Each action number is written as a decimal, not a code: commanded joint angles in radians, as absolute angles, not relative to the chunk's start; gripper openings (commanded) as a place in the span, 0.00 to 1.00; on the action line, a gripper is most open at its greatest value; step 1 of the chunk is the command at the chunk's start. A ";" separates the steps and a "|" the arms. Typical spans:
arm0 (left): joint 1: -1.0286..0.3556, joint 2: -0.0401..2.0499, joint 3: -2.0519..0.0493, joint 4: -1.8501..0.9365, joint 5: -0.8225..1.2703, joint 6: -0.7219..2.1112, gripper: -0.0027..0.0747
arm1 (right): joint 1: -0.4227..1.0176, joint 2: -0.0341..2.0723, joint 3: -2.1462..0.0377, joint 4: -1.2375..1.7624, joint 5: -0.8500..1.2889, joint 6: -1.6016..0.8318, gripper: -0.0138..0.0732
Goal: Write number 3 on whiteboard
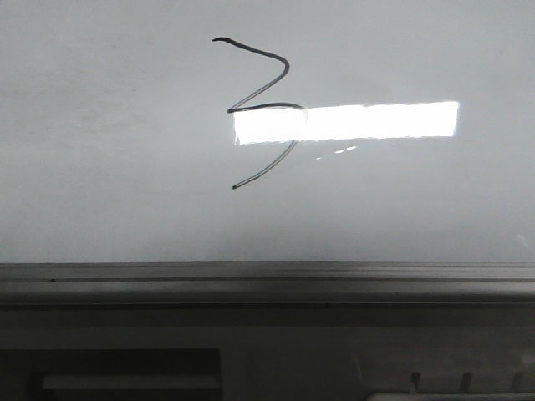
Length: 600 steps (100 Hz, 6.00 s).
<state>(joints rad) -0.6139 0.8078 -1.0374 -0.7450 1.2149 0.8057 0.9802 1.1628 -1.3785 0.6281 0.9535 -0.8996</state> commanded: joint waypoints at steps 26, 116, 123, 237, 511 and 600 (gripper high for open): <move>-0.620 0.814 -1.065 -0.813 1.066 0.790 0.01 | 0.931 1.083 -1.409 0.688 0.886 -0.882 0.78; -0.620 0.971 -0.596 -0.939 0.053 0.570 0.01 | 0.708 0.749 -1.131 0.616 0.762 -0.718 0.09; -0.620 1.010 -0.596 -0.942 0.045 0.570 0.01 | 0.708 0.749 -1.116 0.618 0.739 -0.715 0.09; -0.620 1.158 -0.596 -0.967 -0.047 0.572 0.59 | 0.708 0.751 -1.092 0.658 0.722 -0.710 0.09; -0.195 -0.029 0.012 -0.129 0.285 0.277 0.01 | 0.708 0.172 -0.187 0.411 0.267 -0.710 0.09; -0.195 -0.029 0.012 -0.129 0.285 0.277 0.01 | 0.622 0.172 -0.020 0.382 -0.186 -0.585 0.09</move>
